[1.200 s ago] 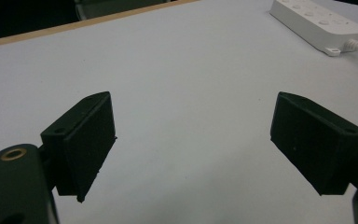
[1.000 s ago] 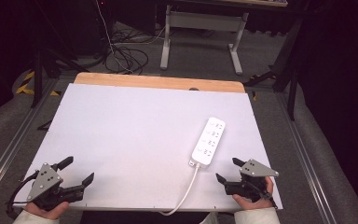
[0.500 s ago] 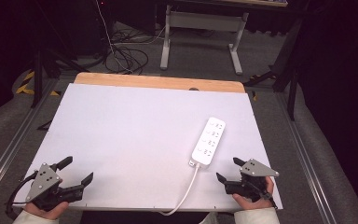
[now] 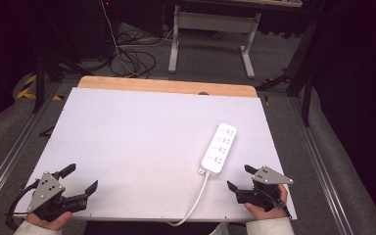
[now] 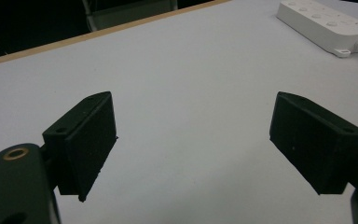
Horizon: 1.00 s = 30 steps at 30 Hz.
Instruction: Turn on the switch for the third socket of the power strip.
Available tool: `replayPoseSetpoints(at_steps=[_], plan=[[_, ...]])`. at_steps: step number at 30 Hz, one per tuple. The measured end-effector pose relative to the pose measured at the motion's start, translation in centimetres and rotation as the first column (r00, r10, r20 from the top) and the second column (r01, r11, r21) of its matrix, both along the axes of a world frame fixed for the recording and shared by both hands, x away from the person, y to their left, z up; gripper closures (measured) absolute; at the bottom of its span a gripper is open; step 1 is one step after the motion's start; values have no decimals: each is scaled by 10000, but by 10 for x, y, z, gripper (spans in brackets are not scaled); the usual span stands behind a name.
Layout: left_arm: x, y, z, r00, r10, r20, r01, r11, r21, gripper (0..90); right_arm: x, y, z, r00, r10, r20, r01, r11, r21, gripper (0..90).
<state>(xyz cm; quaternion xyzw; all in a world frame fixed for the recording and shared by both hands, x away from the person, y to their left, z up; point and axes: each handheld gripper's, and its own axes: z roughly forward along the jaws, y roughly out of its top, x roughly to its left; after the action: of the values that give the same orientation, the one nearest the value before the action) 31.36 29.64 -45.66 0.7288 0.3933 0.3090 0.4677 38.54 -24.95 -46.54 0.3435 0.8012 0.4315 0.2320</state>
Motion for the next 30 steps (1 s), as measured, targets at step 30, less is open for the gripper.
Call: replayPoseSetpoints(at_steps=[30], plan=[[1, 0, 0, 10000, 35, -77, -34, 10000, 51, 151, 31, 17, 42, 9995, 208, -225, -205, 9997, 127, 267]])
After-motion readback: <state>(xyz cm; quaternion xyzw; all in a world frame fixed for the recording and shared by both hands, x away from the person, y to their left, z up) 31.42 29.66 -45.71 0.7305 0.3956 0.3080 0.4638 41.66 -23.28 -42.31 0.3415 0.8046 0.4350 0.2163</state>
